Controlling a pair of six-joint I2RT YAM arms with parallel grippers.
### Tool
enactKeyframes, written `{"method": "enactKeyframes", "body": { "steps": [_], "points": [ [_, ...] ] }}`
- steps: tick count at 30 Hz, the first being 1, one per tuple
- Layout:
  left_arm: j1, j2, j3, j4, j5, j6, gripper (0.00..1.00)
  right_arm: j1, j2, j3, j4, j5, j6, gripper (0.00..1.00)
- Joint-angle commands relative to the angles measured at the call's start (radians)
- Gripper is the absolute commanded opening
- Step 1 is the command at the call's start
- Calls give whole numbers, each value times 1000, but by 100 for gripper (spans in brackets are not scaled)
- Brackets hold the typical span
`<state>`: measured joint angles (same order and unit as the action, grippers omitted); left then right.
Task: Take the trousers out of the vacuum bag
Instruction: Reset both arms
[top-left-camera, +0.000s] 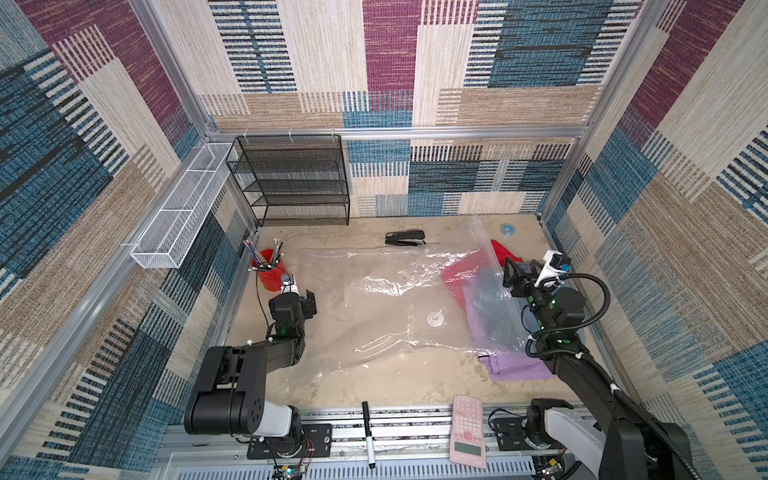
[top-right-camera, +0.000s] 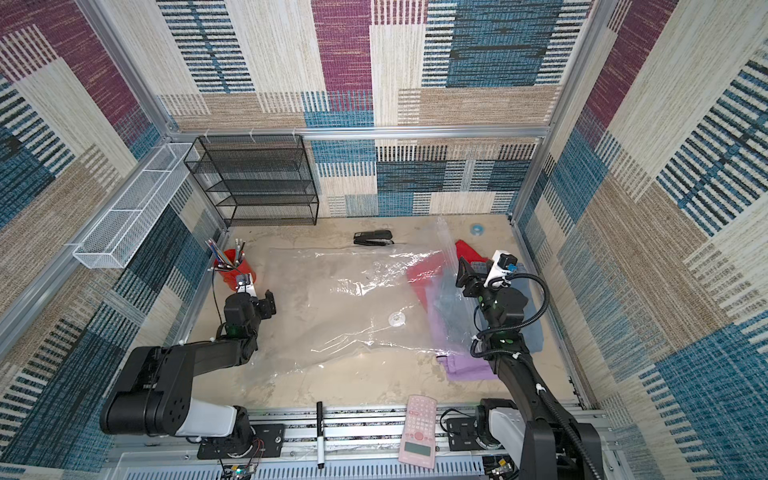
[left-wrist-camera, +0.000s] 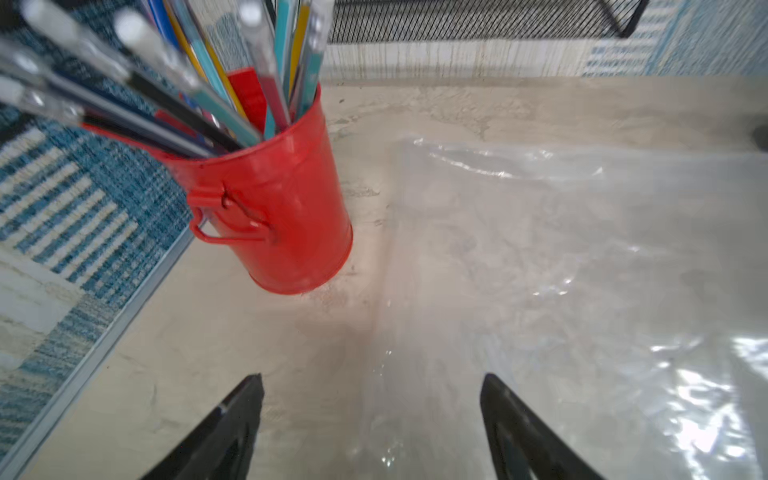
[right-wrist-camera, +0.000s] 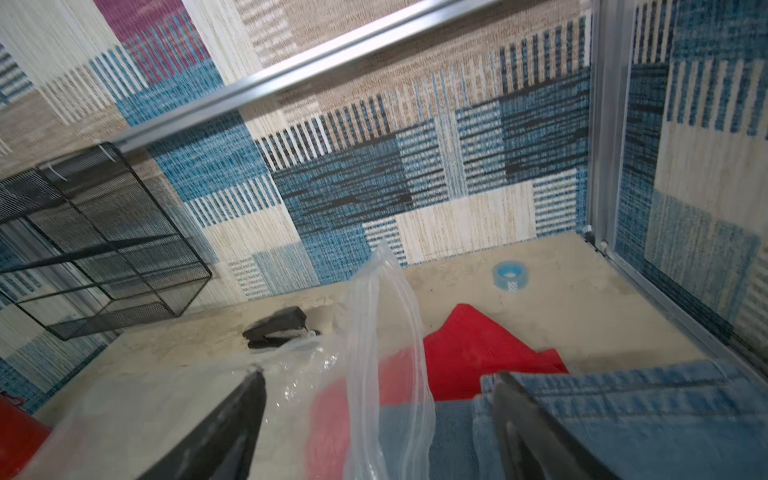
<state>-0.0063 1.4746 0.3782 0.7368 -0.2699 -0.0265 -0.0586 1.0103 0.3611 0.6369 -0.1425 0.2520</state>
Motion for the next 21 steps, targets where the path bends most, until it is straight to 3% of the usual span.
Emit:
{"method": "enactKeyframes", "body": {
  "steps": [1, 2, 4, 6, 8, 15, 21],
  "points": [
    [6, 64, 29, 125, 58, -2, 84, -1, 25, -45, 124, 73, -52, 86],
    [6, 73, 18, 155, 62, 0, 85, 0, 29, -56, 138, 89, -51, 87],
    [7, 43, 44, 49, 70, -18, 86, 0, 37, -81, 195, 108, -78, 90],
    [8, 68, 22, 145, 67, -5, 89, 0, 58, -85, 229, 144, -110, 93],
    [8, 53, 33, 89, 69, -11, 100, 0, 98, -81, 239, 194, -148, 95],
    [8, 61, 29, 115, 67, -9, 100, -1, 269, -137, 424, 233, -190, 99],
    [7, 61, 26, 121, 66, -9, 100, 1, 424, -189, 653, 154, -199, 100]
  ]
}}
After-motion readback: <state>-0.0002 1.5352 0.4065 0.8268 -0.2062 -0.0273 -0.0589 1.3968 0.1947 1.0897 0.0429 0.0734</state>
